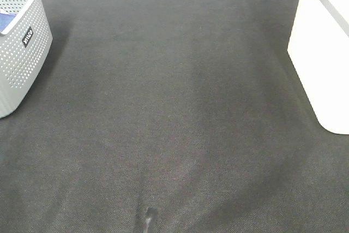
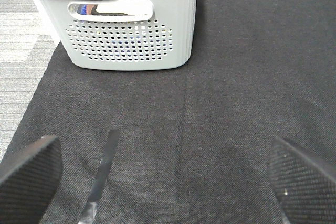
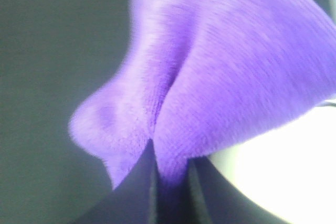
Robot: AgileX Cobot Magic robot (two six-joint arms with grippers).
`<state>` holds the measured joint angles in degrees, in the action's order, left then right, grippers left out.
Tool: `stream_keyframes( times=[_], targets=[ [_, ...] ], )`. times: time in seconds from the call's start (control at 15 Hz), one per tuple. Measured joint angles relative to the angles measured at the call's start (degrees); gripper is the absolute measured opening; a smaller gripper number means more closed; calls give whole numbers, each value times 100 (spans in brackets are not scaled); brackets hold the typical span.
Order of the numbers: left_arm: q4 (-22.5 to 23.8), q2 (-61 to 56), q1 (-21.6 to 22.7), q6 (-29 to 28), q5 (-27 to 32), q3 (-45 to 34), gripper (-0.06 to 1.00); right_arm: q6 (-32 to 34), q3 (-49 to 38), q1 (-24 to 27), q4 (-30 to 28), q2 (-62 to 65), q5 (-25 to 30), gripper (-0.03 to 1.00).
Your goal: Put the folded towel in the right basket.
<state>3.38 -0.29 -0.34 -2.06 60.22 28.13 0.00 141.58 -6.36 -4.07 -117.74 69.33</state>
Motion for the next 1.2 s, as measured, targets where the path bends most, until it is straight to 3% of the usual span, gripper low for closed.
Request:
stream_keyframes(
  times=[0.27, 0.33, 0.4, 0.53, 0.6, 0.67, 0.87, 1.2],
  targets=[
    [0, 0, 0, 0, 0, 0, 99, 103, -1306, 1071, -350, 166, 57, 9],
    [0, 0, 0, 0, 0, 0, 99, 315, -1604, 1261, -464, 166, 57, 17],
    [0, 0, 0, 0, 0, 0, 99, 516, -1908, 1404, -619, 166, 57, 34],
    [0, 0, 0, 0, 0, 0, 99, 716, -2315, 1467, -865, 166, 74, 79],
    [0, 0, 0, 0, 0, 0, 99, 716, -2315, 1467, -865, 166, 74, 79],
    [0, 0, 0, 0, 0, 0, 99, 722, -2366, 1455, -768, 166, 74, 89],
    [0, 0, 0, 0, 0, 0, 99, 195, -2372, 1358, 218, 229, 74, 97],
    [0, 0, 0, 0, 0, 0, 99, 464, -2492, -63, -115, 676, 69, 97]
  ],
)
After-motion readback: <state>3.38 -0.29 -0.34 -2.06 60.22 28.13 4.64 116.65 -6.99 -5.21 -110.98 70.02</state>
